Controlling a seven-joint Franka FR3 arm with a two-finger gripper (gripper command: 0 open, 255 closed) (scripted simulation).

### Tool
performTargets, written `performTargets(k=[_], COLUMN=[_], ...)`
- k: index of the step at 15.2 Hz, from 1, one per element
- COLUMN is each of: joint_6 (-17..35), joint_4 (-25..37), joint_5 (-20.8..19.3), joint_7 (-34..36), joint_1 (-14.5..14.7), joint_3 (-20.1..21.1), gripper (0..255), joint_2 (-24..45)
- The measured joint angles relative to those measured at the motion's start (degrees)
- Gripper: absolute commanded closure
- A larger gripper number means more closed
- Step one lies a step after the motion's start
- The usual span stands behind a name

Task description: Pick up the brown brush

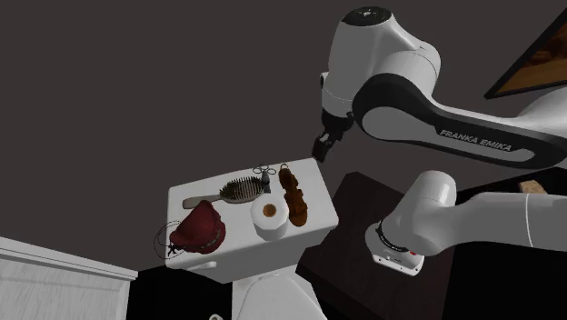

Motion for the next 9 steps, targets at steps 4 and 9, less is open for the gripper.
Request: performTargets(k=[4,9], joint_6=[2.5,8.1], joint_4=[1.5,5.7], joint_5=[0.2,1.0], joint_7=[-1.7,-4.5], joint_1=[0.9,3.3], joint_3=[0.3,2.2], gripper=[0,0], joint_2=[4.2,14.6])
